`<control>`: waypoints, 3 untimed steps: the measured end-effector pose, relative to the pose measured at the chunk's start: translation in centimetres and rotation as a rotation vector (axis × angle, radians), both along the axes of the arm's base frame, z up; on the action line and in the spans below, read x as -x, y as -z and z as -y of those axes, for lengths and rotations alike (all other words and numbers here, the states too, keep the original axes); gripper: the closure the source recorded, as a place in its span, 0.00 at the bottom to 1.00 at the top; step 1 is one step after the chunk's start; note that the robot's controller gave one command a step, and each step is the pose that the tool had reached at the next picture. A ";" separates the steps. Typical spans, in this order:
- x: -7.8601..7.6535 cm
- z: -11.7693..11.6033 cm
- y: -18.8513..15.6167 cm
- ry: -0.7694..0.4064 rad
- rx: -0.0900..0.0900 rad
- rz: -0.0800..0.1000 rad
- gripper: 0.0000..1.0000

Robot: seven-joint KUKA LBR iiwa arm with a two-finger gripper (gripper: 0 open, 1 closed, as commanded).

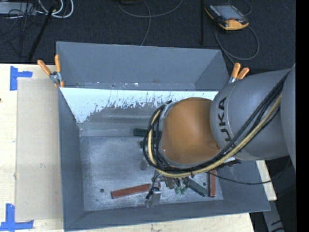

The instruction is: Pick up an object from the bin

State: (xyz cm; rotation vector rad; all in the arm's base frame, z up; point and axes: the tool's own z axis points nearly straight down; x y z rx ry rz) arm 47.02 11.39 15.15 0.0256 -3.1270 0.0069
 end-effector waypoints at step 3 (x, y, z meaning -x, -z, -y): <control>-2.7 0.4 -8.3 -0.068 -0.006 0.023 1.00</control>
Offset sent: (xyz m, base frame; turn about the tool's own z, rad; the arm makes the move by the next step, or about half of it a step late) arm 0.0236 0.0091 -0.0789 -0.0201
